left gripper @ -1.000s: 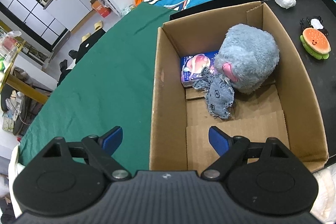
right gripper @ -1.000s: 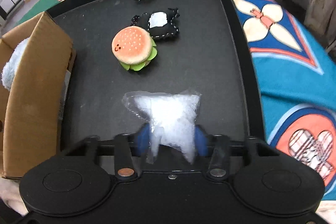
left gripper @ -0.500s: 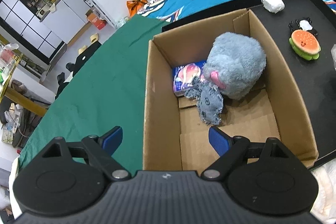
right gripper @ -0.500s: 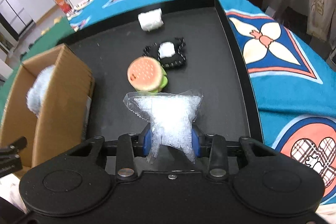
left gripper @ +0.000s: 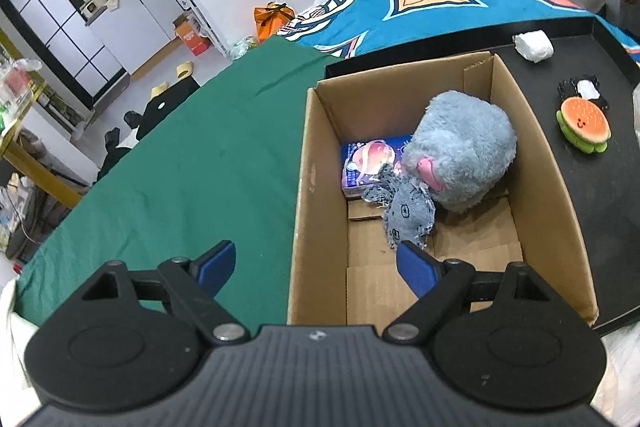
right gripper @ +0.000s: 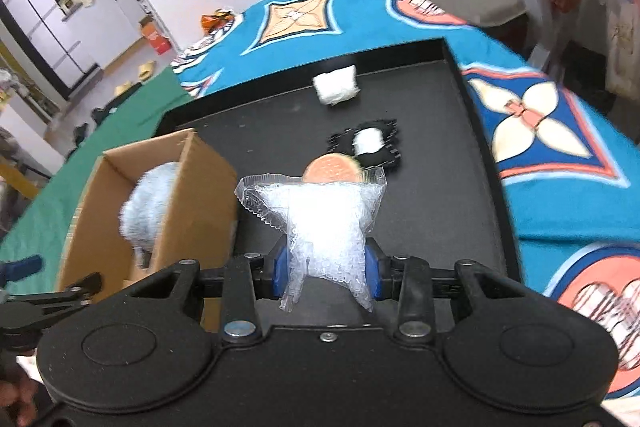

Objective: Organize soft objects
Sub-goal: 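Carry the bubble-wrap bag with the right gripper into the box and release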

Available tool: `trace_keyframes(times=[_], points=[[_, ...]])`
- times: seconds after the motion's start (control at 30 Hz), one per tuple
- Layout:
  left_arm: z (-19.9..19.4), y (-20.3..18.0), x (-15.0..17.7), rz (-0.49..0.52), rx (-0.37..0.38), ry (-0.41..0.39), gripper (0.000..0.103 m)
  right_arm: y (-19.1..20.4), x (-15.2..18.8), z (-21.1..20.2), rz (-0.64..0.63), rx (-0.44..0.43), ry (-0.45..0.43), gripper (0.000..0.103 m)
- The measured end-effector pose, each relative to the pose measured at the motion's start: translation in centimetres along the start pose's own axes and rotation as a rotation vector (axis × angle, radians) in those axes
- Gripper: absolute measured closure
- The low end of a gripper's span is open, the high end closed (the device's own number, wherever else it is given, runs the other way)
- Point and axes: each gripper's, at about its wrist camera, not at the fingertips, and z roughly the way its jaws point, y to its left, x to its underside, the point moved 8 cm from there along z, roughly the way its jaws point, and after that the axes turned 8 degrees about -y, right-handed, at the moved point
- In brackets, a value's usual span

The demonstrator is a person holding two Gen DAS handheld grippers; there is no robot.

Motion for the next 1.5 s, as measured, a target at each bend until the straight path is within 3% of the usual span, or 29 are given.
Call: trace_keyframes(times=[0.37, 0.77, 1.0, 1.33, 1.4, 1.5], points=[[-0.2, 1.5, 0.2, -0.095, 0.035, -0.02, 0.021, 3.7, -0.1, -1.2, -0.081, -0.061, -0.004, 0.067], [1.3, 3.2, 1.5, -0.227, 0.117, 0.042, 0.051, 10.5, -0.7, -2.4, -0.176, -0.131, -0.012, 0.067], [1.6, 3.8, 2.0, -0.281, 0.154, 0.056, 0.075, 13.9, -0.5, -1.9, -0.193, -0.154, 0.01, 0.066], [2.2, 4.3, 2.3, -0.339, 0.205, 0.057, 0.083, 17.5, 0.2, -0.6, -0.217, -0.156, 0.041, 0.065], [2.3, 4.4, 2.4, -0.352, 0.214, 0.057, 0.083, 18.0, 0.2, -0.5, -0.2, -0.167, 0.048, 0.06], [2.3, 4.7, 2.5, -0.367, 0.229, 0.056, 0.083, 18.7, 0.1, -0.6, -0.127, -0.229, 0.06, 0.034]])
